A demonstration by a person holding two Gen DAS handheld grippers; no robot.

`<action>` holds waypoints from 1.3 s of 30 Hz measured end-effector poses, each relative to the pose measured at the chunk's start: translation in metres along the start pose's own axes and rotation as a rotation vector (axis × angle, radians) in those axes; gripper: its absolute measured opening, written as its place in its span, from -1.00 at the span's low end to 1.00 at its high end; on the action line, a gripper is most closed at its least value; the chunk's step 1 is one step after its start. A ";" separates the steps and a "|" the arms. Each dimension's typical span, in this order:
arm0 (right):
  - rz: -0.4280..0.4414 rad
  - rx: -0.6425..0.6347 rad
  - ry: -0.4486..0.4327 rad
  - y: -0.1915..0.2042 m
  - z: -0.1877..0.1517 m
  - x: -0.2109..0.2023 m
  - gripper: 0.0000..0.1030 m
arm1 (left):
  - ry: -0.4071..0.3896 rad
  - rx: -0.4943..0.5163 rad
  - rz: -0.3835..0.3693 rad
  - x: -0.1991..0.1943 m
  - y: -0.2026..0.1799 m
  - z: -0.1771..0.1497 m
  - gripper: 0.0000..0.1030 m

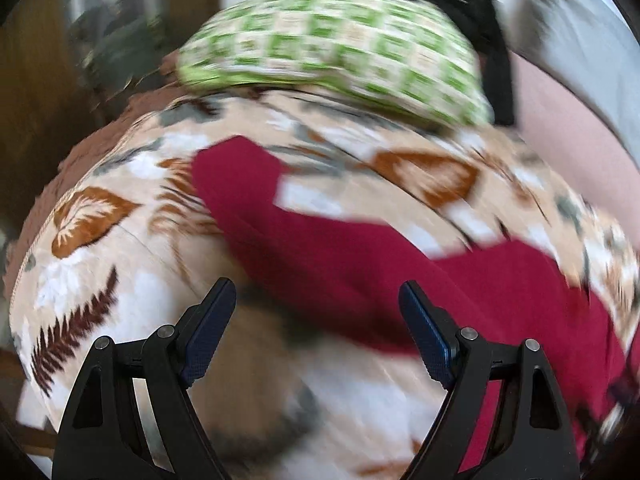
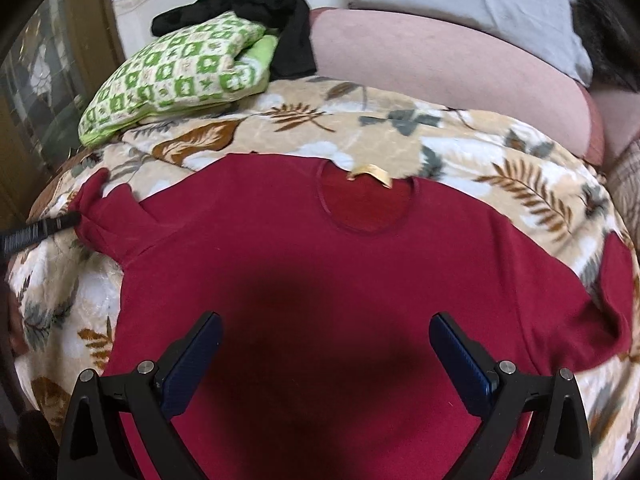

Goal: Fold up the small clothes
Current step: 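Grasp the sleeve with the left gripper and lift it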

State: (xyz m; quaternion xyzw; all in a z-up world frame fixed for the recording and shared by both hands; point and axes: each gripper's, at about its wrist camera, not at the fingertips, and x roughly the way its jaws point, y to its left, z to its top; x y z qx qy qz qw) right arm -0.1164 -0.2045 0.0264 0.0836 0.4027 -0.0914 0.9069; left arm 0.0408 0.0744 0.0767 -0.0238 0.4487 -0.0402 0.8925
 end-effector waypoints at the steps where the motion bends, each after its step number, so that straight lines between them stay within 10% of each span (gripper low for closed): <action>1: 0.003 -0.006 0.000 0.002 0.001 0.002 0.99 | 0.007 -0.036 0.006 0.007 0.011 0.010 0.63; 10: 0.044 -0.027 0.028 0.011 0.004 0.019 0.99 | 0.043 -0.286 0.033 0.082 0.088 0.071 0.36; 15: 0.049 -0.029 0.053 0.010 0.005 0.032 0.99 | 0.110 -0.359 -0.017 0.118 0.105 0.069 -0.68; 20: 0.052 -0.023 0.055 0.005 0.007 0.032 0.99 | 0.029 -0.397 -0.047 0.104 0.112 0.062 -0.89; 30: 0.024 0.097 0.004 -0.043 0.017 0.004 0.99 | -0.117 -0.126 -0.277 -0.002 -0.007 0.051 -0.90; 39: -0.027 0.171 -0.030 -0.087 0.013 -0.025 0.99 | -0.042 0.123 -0.459 -0.029 -0.147 -0.014 -0.90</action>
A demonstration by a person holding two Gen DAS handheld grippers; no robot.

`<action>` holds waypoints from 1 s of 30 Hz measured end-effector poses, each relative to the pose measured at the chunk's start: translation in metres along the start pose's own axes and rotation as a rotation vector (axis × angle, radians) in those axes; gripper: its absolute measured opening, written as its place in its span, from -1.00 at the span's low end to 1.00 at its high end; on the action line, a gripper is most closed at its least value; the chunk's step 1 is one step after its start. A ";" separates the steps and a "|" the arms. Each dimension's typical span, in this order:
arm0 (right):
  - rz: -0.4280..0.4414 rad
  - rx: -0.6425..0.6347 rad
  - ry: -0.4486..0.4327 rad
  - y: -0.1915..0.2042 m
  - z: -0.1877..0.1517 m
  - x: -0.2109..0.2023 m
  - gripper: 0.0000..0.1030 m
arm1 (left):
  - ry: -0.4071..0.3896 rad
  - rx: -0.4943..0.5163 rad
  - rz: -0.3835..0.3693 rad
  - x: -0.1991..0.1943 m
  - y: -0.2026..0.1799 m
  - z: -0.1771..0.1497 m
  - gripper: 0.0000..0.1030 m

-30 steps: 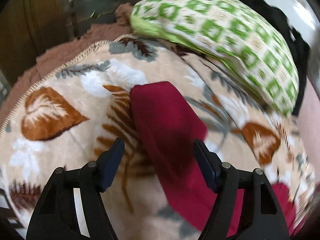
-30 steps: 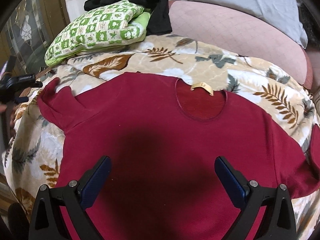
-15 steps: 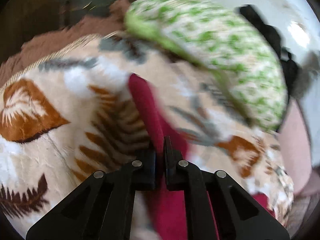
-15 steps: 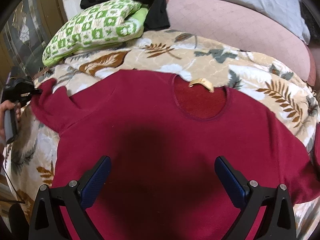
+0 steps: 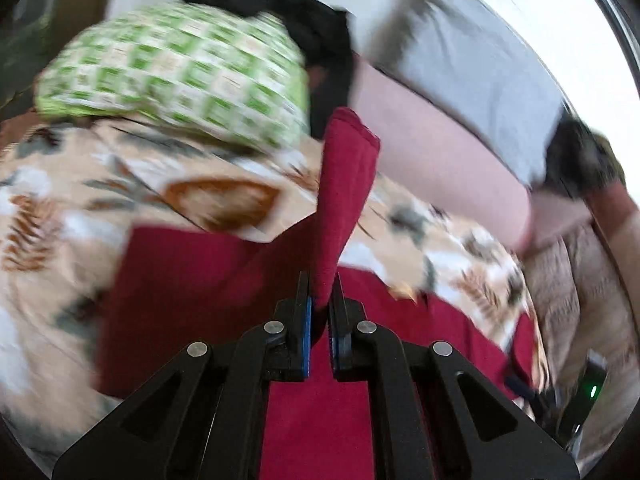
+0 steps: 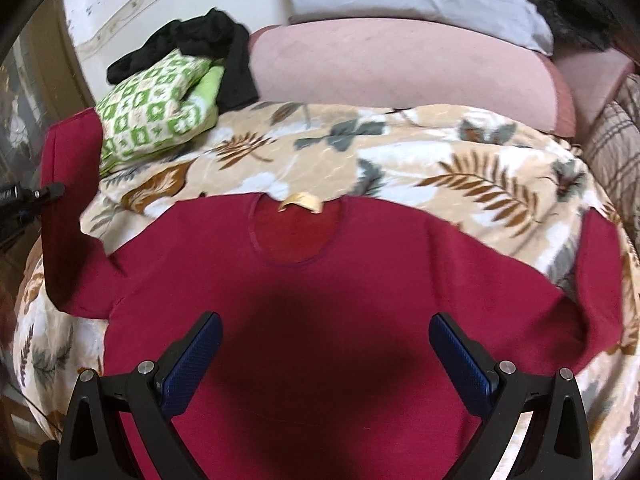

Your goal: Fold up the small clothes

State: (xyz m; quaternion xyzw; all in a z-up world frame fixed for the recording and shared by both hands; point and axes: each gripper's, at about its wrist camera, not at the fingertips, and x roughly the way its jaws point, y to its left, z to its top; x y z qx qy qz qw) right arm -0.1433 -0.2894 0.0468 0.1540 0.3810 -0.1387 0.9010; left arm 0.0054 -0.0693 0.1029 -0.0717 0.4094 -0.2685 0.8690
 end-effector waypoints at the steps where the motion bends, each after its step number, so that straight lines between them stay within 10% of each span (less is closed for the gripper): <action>1: -0.006 0.008 0.003 -0.005 0.000 -0.001 0.99 | 0.027 0.011 -0.013 0.010 -0.011 -0.009 -0.90; 13: 0.039 0.126 0.059 -0.045 -0.004 0.011 0.99 | 0.296 0.167 0.025 0.093 -0.058 -0.099 -0.77; 20: 0.222 0.194 0.079 -0.031 0.000 0.032 0.99 | 0.210 0.159 -0.106 0.022 -0.041 -0.081 0.04; 27: 0.236 0.173 0.117 -0.010 0.000 0.066 0.99 | 0.151 0.068 0.007 -0.017 0.021 -0.054 0.04; 29: 0.217 0.087 0.129 0.006 0.001 0.081 0.77 | 0.137 0.042 0.056 -0.022 0.036 -0.049 0.04; 30: 0.196 0.049 0.146 0.012 0.000 0.088 0.22 | 0.121 0.033 0.091 -0.026 0.043 -0.048 0.04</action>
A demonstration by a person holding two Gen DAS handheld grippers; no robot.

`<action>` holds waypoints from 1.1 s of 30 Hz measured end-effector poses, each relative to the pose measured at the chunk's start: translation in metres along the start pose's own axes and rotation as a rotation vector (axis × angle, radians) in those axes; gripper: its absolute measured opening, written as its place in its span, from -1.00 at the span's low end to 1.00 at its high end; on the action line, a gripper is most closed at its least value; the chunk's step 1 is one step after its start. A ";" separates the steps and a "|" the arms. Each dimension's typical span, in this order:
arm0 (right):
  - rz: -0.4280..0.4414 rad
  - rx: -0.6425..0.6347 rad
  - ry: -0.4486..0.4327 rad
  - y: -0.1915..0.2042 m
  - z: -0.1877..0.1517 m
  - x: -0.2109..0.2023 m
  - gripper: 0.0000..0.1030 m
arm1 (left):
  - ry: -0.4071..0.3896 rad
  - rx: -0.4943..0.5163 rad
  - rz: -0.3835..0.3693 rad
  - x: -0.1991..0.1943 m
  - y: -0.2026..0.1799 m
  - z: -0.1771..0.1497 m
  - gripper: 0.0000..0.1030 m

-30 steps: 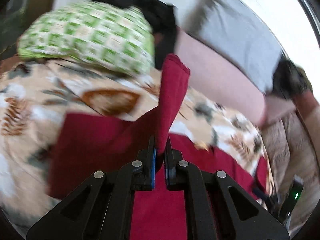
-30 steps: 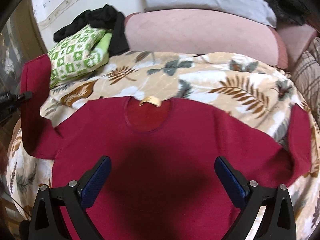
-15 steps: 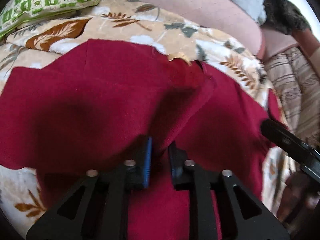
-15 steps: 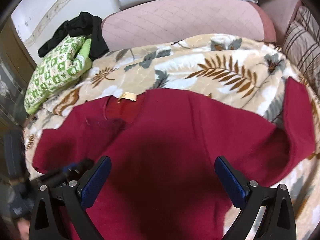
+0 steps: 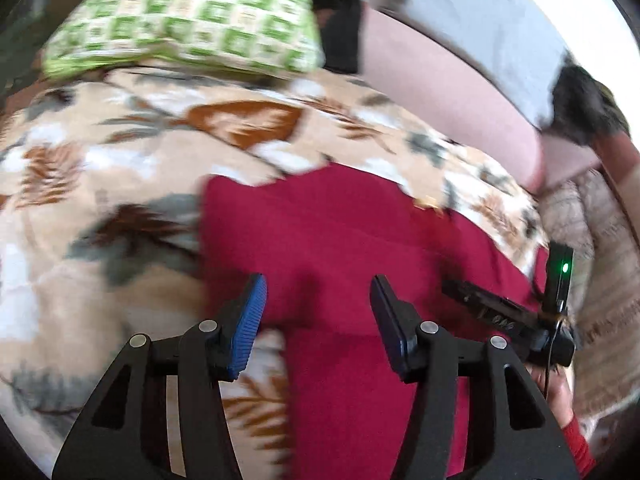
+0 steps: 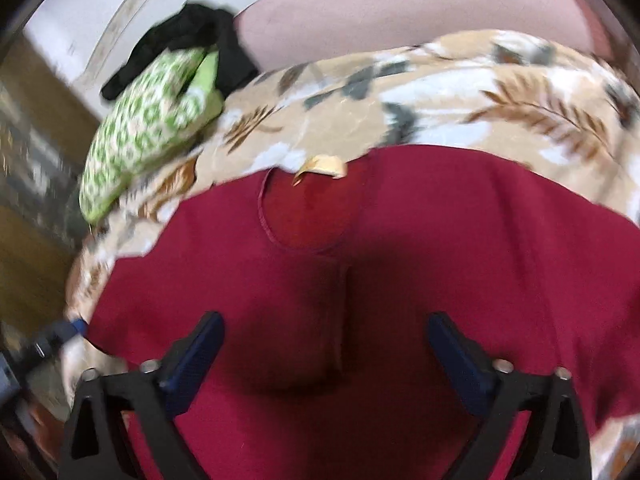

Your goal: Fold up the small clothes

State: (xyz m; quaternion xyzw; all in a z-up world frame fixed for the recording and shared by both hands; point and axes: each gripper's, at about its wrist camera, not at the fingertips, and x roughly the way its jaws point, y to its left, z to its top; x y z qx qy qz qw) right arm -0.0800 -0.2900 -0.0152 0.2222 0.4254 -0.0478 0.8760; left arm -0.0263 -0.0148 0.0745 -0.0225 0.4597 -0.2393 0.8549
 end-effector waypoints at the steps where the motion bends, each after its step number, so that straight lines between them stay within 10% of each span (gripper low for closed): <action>1: -0.040 -0.038 0.016 0.005 0.000 0.007 -0.29 | -0.011 -0.006 0.018 -0.002 0.005 0.000 0.04; 4: -0.100 -0.129 -0.048 0.018 0.002 -0.006 -0.93 | -0.022 -0.011 0.038 -0.006 0.014 -0.001 0.04; 12: -0.196 -0.064 -0.260 -0.033 0.021 -0.102 -0.93 | -0.029 -0.026 0.015 0.009 -0.001 0.003 0.04; 20: -0.275 0.014 -0.121 -0.080 0.017 -0.061 -0.93 | 0.017 0.052 0.077 0.051 -0.037 -0.003 0.04; 23: -0.392 0.011 -0.118 -0.086 0.013 -0.069 -0.44 | 0.024 0.105 0.140 0.068 -0.048 -0.004 0.04; 33: -0.260 -0.115 -0.105 -0.049 0.005 -0.053 -0.31 | 0.029 0.166 0.251 0.106 -0.052 -0.010 0.05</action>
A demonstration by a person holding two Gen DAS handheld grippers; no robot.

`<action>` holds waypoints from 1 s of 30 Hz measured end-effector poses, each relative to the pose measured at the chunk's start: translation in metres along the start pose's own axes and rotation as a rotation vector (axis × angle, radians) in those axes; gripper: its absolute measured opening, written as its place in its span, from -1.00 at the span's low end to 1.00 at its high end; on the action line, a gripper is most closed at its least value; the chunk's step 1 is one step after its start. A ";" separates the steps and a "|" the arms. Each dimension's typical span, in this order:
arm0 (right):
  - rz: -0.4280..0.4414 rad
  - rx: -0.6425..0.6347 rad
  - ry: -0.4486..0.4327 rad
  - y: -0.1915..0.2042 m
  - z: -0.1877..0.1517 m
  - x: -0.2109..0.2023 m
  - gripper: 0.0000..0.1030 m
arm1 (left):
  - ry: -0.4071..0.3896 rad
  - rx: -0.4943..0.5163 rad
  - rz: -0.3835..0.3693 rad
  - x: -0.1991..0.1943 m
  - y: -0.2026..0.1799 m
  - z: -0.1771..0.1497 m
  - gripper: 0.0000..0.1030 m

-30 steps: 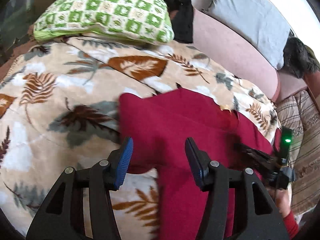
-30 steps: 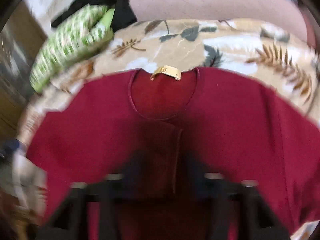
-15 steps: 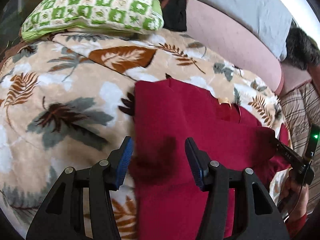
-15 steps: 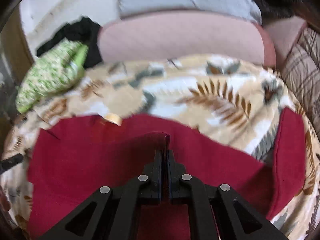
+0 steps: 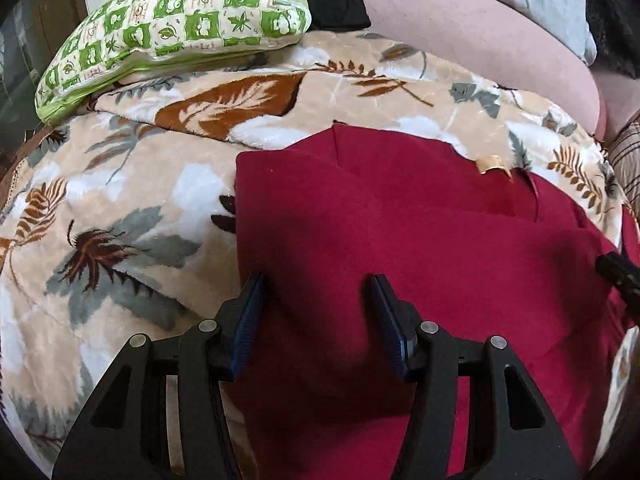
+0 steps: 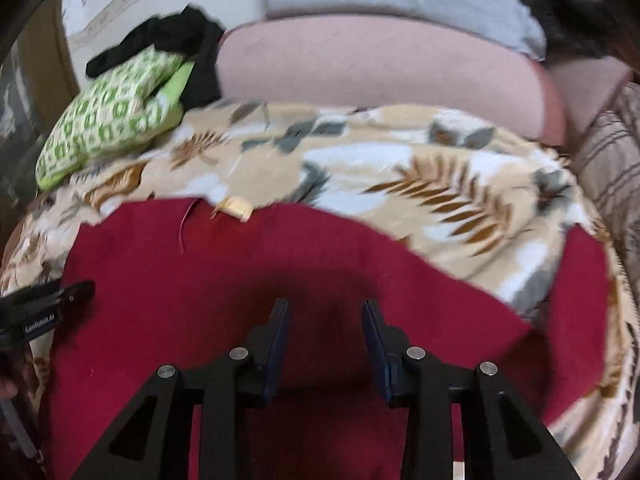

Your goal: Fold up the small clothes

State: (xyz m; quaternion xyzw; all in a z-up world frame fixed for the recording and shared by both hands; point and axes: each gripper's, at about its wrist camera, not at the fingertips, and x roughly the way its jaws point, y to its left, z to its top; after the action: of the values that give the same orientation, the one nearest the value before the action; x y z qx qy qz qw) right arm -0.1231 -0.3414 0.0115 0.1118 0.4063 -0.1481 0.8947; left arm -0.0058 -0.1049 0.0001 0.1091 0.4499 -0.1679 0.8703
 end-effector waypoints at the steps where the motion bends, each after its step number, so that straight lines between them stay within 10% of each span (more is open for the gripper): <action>1: -0.014 0.004 0.013 -0.001 -0.002 0.009 -0.31 | -0.002 0.001 0.002 0.000 0.000 0.000 0.05; 22: -0.002 -0.019 0.075 0.003 -0.022 0.012 -0.27 | 0.002 -0.009 -0.026 -0.012 -0.002 0.004 0.07; 30: -0.106 0.218 -0.034 -0.110 -0.008 -0.045 -0.12 | -0.009 0.017 -0.087 -0.030 -0.028 0.005 0.07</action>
State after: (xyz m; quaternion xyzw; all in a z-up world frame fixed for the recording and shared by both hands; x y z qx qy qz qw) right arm -0.1964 -0.4333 0.0317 0.1840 0.3779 -0.2405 0.8749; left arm -0.0292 -0.1262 0.0265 0.0964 0.4489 -0.2098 0.8632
